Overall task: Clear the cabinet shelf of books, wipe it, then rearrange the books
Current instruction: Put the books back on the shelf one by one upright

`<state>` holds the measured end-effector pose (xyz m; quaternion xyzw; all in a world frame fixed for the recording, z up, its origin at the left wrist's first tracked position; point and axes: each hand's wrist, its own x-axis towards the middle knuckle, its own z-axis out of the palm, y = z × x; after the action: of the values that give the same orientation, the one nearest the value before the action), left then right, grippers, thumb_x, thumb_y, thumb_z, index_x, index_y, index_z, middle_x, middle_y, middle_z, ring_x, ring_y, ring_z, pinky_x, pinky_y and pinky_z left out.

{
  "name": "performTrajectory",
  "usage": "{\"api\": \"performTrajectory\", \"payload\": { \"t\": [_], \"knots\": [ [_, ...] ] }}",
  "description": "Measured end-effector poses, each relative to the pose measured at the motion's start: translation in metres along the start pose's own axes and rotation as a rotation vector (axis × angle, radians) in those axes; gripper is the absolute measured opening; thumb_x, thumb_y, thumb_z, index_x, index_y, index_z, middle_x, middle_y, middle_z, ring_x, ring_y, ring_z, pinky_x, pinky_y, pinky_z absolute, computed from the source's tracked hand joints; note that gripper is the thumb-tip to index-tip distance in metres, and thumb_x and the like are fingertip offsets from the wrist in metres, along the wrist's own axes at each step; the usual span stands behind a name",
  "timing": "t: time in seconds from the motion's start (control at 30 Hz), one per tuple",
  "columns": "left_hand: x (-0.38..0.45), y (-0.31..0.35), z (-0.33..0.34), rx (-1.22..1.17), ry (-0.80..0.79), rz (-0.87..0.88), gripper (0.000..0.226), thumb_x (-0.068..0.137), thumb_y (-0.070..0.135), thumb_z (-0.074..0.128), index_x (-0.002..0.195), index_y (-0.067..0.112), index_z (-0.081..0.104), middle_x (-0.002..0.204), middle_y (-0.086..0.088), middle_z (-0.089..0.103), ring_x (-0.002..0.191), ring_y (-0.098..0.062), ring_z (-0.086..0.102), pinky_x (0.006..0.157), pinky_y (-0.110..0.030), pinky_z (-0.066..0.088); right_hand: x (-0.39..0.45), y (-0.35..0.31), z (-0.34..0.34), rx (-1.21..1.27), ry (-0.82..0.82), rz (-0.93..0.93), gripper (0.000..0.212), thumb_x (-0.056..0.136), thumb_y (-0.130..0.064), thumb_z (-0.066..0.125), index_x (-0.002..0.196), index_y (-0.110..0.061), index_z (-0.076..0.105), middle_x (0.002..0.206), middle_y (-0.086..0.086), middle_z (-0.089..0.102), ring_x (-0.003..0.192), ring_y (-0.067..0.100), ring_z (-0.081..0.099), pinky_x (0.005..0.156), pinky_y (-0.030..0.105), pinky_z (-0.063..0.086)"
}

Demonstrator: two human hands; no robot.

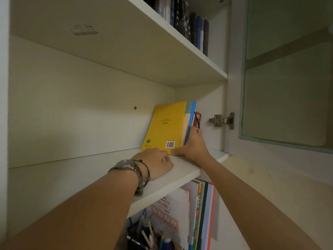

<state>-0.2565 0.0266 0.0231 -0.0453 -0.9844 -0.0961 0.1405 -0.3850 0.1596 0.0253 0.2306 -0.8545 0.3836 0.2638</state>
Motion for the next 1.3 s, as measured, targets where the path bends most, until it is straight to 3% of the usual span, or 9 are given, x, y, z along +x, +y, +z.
{"api": "performTrajectory", "payload": {
  "t": [0.23, 0.37, 0.47, 0.67, 0.97, 1.07, 1.23, 1.3],
  "knots": [
    [0.000, 0.001, 0.000, -0.002, 0.010, -0.007, 0.027, 0.095, 0.043, 0.045, 0.114, 0.029, 0.059, 0.120, -0.001, 0.053, 0.111, -0.021, 0.050, 0.099, -0.039, 0.042, 0.006, 0.003, 0.002, 0.116, -0.071, -0.013, 0.092, 0.056, -0.023, 0.093, 0.134, -0.014, 0.045, 0.128, 0.008, 0.051, 0.118, 0.023, 0.049, 0.095, 0.034, 0.046],
    [0.001, 0.000, 0.000, 0.000, 0.006, -0.011, 0.027, 0.095, 0.042, 0.045, 0.114, 0.030, 0.059, 0.119, -0.001, 0.053, 0.111, -0.021, 0.050, 0.099, -0.039, 0.042, 0.005, 0.003, 0.000, 0.153, -0.104, -0.005, 0.093, 0.062, -0.015, 0.090, 0.137, -0.010, 0.035, 0.121, 0.002, 0.053, 0.106, 0.015, 0.050, 0.082, 0.025, 0.043],
    [0.002, 0.000, 0.001, -0.001, 0.010, -0.012, 0.026, 0.094, 0.042, 0.045, 0.113, 0.030, 0.059, 0.119, -0.001, 0.053, 0.111, -0.021, 0.050, 0.099, -0.040, 0.042, 0.008, 0.006, 0.003, 0.158, -0.118, 0.057, 0.095, 0.063, -0.018, 0.090, 0.135, -0.009, 0.030, 0.125, 0.010, 0.055, 0.112, 0.023, 0.054, 0.080, 0.026, 0.043],
    [0.003, -0.001, 0.001, 0.015, 0.008, -0.006, 0.027, 0.095, 0.043, 0.044, 0.114, 0.030, 0.058, 0.120, -0.001, 0.053, 0.112, -0.021, 0.050, 0.099, -0.041, 0.042, 0.011, 0.005, 0.005, 0.112, -0.094, 0.090, 0.069, 0.064, -0.018, 0.089, 0.107, -0.013, 0.035, 0.124, 0.011, 0.055, 0.105, 0.017, 0.051, 0.077, 0.025, 0.045],
    [0.004, 0.000, 0.001, 0.027, 0.006, 0.001, 0.028, 0.095, 0.042, 0.044, 0.114, 0.029, 0.059, 0.122, -0.001, 0.054, 0.112, -0.022, 0.051, 0.098, -0.040, 0.043, -0.001, 0.002, -0.007, 0.012, -0.079, 0.154, 0.058, 0.069, -0.036, 0.085, 0.103, -0.015, 0.043, 0.102, 0.000, 0.050, 0.095, 0.017, 0.051, 0.080, 0.034, 0.050],
    [0.004, 0.002, 0.000, 0.039, -0.004, 0.010, 0.027, 0.096, 0.040, 0.044, 0.114, 0.026, 0.059, 0.123, -0.003, 0.054, 0.112, -0.023, 0.052, 0.097, -0.038, 0.044, -0.009, -0.001, -0.023, -0.090, -0.045, 0.115, 0.047, 0.069, -0.035, 0.084, 0.097, -0.016, 0.053, 0.100, 0.001, 0.060, 0.090, 0.018, 0.057, 0.079, 0.037, 0.052],
    [0.003, 0.004, -0.002, 0.072, -0.016, 0.015, 0.029, 0.097, 0.039, 0.042, 0.116, 0.024, 0.058, 0.124, -0.003, 0.055, 0.110, -0.023, 0.053, 0.095, -0.036, 0.045, -0.038, -0.007, -0.068, -0.098, 0.047, -0.031, 0.007, 0.082, -0.018, 0.075, 0.082, -0.016, 0.068, 0.090, 0.000, 0.069, 0.081, 0.013, 0.060, 0.084, 0.038, 0.052],
    [0.002, 0.006, -0.003, 0.094, -0.024, 0.019, 0.031, 0.097, 0.039, 0.041, 0.118, 0.022, 0.057, 0.126, -0.004, 0.055, 0.111, -0.024, 0.052, 0.094, -0.036, 0.045, -0.055, -0.008, -0.086, -0.131, 0.047, -0.050, 0.008, 0.088, -0.019, 0.068, 0.087, -0.013, 0.073, 0.095, 0.001, 0.070, 0.084, 0.013, 0.060, 0.086, 0.039, 0.052]
  ]
}}
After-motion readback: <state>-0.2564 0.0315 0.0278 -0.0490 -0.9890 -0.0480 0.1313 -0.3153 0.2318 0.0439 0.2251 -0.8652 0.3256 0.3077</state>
